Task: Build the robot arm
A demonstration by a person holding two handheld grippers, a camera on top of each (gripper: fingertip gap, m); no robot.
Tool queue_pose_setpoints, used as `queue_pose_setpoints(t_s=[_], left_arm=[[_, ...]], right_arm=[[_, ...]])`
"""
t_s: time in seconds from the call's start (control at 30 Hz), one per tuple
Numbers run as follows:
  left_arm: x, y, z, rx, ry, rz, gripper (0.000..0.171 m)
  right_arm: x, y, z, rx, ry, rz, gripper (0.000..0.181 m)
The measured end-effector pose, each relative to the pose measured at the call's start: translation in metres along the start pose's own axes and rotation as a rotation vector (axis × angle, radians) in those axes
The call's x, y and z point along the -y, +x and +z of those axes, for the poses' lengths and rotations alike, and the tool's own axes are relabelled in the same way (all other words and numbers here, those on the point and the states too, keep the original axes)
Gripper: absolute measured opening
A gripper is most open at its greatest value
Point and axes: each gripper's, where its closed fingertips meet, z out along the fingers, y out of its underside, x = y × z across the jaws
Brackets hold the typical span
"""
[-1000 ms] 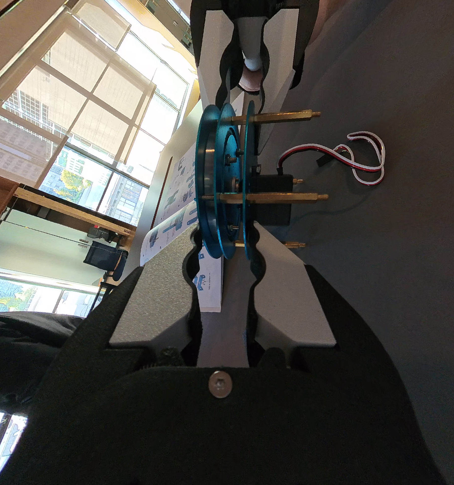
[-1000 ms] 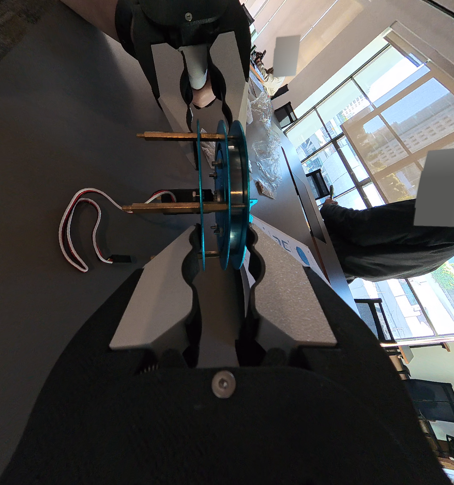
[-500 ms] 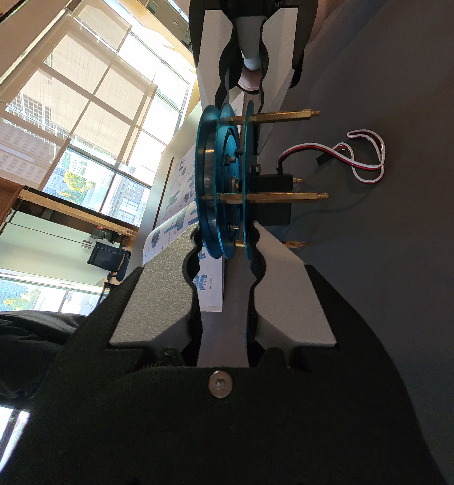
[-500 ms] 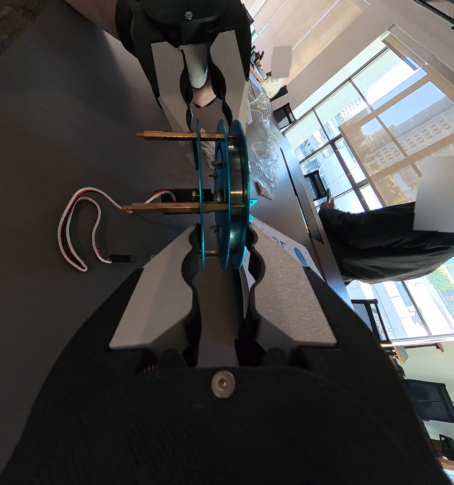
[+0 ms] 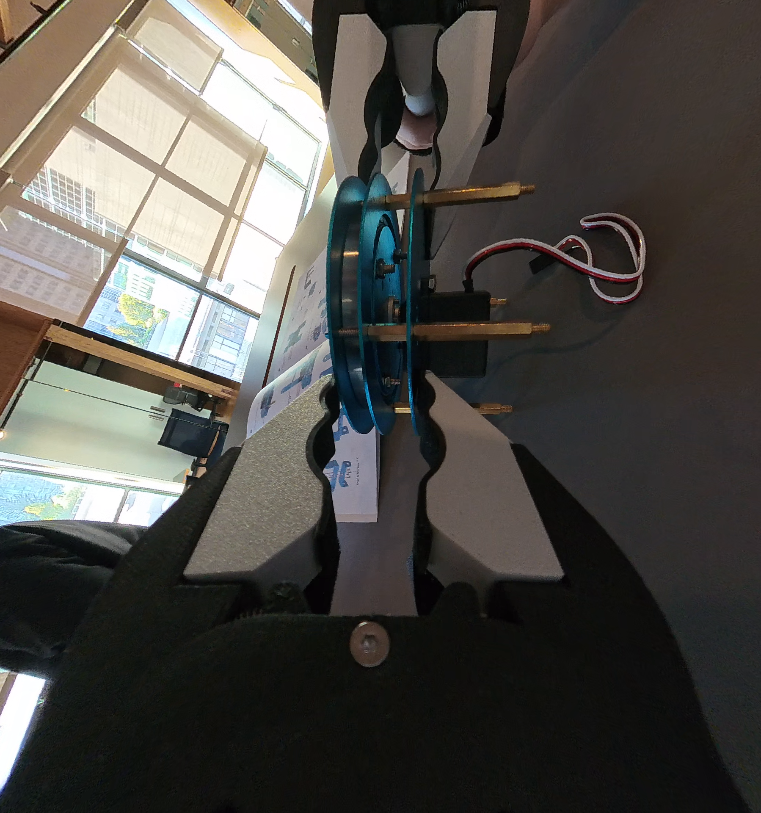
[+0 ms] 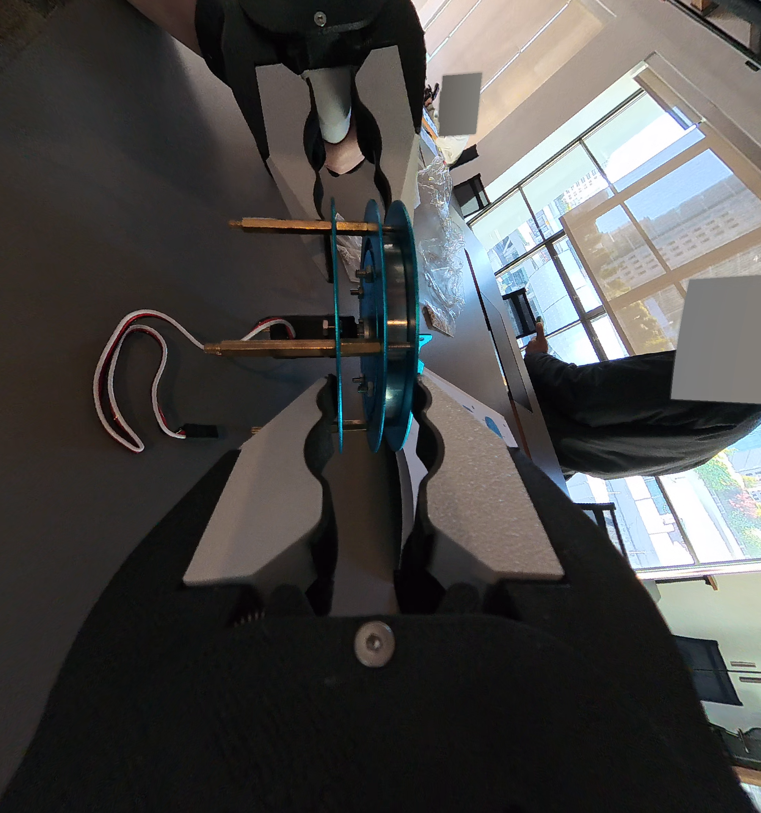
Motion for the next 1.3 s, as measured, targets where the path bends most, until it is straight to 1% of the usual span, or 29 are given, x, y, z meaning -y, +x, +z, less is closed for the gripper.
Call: queue_pose_setpoints(t_s=[0.2,0.37,0.47,0.7,0.9,1.03,1.17,1.3], left_arm=[[0.000,0.000,-0.001,0.006,-0.001,0.013,0.033],[0.000,-0.001,-0.001,0.039,-0.012,0.074,0.033],[-0.001,-0.002,-0.002,0.076,-0.022,0.139,0.033],[-0.006,-0.001,-0.002,0.157,-0.078,0.355,0.032],[-0.010,0.001,-0.003,0.164,-0.104,0.433,0.032],[-0.010,0.005,-0.003,0.163,-0.112,0.478,0.033],[-0.006,0.010,-0.001,0.153,-0.099,0.494,0.033],[-0.003,0.015,0.000,0.142,-0.084,0.513,0.033]], right_arm=[[0.001,0.000,-0.001,-0.007,-0.003,-0.022,0.033],[0.003,0.000,-0.001,-0.043,-0.017,-0.100,0.032],[0.004,0.001,0.000,-0.086,-0.034,-0.186,0.033],[0.009,0.000,0.004,-0.191,-0.087,-0.436,0.033],[0.014,-0.005,0.005,-0.227,-0.107,-0.560,0.034],[0.014,-0.005,0.006,-0.236,-0.118,-0.603,0.034],[0.009,-0.003,0.005,-0.229,-0.130,-0.593,0.033],[0.007,-0.007,0.005,-0.212,-0.133,-0.621,0.033]])
